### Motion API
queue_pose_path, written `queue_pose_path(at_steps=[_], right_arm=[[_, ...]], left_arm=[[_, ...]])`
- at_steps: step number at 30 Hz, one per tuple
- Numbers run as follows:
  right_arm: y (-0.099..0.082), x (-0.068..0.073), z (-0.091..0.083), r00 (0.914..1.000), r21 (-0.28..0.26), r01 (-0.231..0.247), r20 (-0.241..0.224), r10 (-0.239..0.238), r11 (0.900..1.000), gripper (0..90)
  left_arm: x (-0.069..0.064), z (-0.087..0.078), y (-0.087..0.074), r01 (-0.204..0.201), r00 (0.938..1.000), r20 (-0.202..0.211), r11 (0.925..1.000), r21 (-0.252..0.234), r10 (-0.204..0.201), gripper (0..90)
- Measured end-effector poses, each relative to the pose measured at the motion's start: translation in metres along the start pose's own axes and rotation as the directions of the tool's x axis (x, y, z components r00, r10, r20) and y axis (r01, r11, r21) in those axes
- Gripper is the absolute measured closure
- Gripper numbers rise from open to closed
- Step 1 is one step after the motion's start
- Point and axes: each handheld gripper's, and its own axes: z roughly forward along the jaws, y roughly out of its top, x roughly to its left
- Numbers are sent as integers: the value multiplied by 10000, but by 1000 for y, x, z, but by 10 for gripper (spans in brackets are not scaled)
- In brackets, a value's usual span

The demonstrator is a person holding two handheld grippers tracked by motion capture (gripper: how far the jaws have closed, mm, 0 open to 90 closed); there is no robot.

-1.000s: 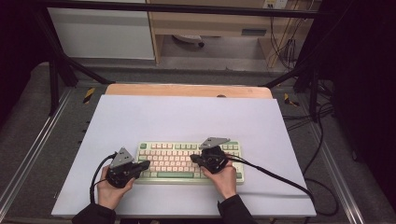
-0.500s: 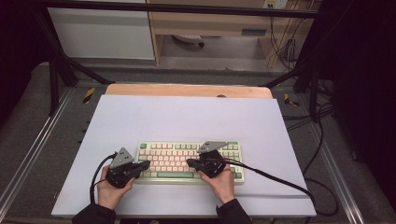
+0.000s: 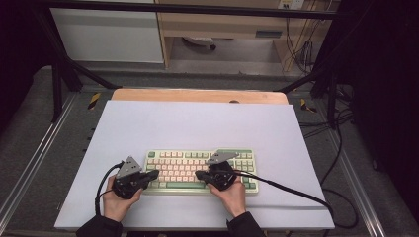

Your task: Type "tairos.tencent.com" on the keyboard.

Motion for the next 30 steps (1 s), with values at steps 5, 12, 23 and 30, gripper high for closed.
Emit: queue_pose_path(at_steps=[5,12,23,30], right_arm=[[-2,1,2,10000,70,55,-42,-54,10000,900],[-5,1,6,9999,160,122,-26,-121,9998,900],[4,-2,-15,9995,-182,294,141,-291,9994,893],[0,-20,-46,9988,-537,16,481,10,9986,857]], left_arm=[[0,0,0,-12,10000,-5,10000,-10,12,892],[0,0,0,-26,10000,-3,10000,-4,26,892],[0,-3,1,12,10000,5,10000,-78,-11,888],[2,-8,3,8,10000,67,10000,-60,-7,858]])
